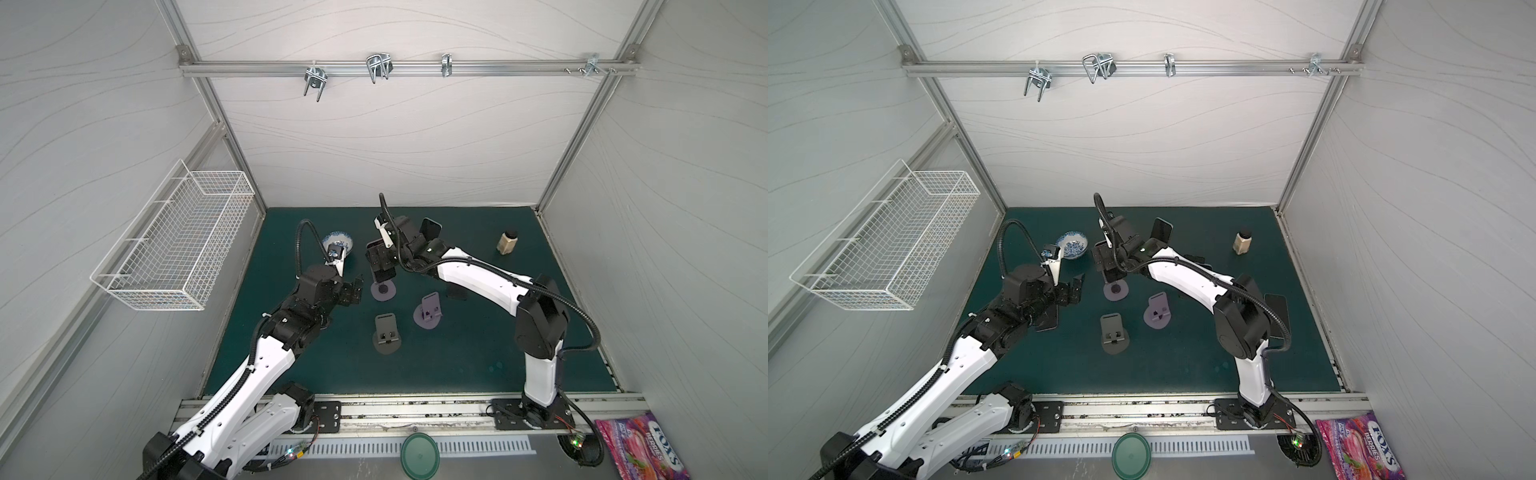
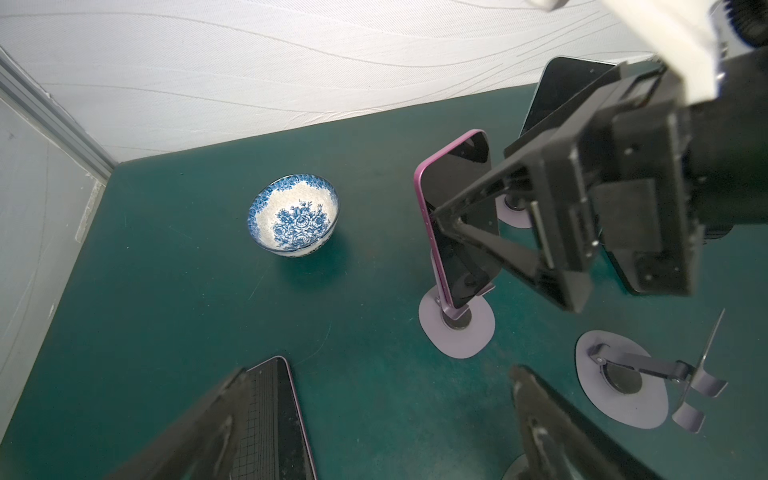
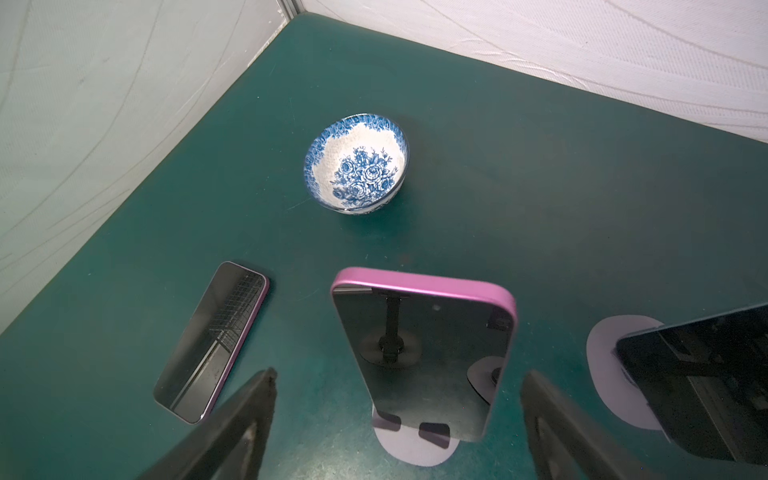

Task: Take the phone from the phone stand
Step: 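Lower the open right gripper toward the upright pink phone's top edge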

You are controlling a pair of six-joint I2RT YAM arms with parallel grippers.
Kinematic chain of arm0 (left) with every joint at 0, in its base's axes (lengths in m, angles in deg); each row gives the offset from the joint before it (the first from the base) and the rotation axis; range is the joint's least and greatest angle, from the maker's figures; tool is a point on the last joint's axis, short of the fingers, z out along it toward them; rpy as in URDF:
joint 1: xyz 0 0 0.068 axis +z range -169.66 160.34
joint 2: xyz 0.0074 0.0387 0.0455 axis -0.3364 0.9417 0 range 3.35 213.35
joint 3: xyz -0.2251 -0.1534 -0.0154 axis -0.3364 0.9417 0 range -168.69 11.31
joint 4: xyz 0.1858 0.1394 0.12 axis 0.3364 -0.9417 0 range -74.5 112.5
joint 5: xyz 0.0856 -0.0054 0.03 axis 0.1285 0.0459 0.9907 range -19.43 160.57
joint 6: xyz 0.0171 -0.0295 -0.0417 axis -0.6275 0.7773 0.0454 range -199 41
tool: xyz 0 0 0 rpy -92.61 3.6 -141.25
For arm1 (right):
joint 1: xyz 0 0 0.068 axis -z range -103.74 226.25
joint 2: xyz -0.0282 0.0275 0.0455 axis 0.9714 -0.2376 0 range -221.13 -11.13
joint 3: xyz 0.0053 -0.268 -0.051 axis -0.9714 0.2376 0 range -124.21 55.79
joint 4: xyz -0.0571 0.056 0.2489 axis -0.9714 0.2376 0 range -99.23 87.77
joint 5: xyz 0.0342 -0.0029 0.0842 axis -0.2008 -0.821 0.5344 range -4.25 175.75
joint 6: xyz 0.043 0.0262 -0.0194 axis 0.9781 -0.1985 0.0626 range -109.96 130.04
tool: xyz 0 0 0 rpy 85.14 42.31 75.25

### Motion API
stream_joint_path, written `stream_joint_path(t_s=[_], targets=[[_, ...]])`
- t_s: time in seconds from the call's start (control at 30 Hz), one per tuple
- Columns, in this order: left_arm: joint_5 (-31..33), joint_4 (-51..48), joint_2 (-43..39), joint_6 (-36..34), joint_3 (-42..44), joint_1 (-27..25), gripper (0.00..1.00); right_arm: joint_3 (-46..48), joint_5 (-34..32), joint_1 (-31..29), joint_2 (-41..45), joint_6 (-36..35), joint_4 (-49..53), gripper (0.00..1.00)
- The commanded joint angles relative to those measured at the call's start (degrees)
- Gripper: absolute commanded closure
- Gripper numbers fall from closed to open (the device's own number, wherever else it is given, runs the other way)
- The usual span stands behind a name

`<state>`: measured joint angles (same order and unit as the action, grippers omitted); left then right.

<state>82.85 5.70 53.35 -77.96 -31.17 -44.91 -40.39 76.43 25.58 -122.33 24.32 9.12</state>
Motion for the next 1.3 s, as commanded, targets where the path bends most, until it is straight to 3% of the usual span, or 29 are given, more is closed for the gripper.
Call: stream_joint_path(t_s=[0.0, 0.47, 1.27], targets=[[0.75, 2.23, 0.12, -0.67, 0.03, -0.47, 0.02, -1.85, -2.03, -0.69, -1.35, -1.74, -1.39, 0.05], [1.32, 2.30, 0.54, -1.11, 0.03, -1.46, 0.02, -2.95, -5.22, -1.36, -2.62, -4.06, -2.10, 0.04], [2.49, 2.71, 1.51, -1.65, 0.05, -2.70, 0.02, -5.71, -4.65, -1.36, -6.21, -4.26, -0.92, 0.02]])
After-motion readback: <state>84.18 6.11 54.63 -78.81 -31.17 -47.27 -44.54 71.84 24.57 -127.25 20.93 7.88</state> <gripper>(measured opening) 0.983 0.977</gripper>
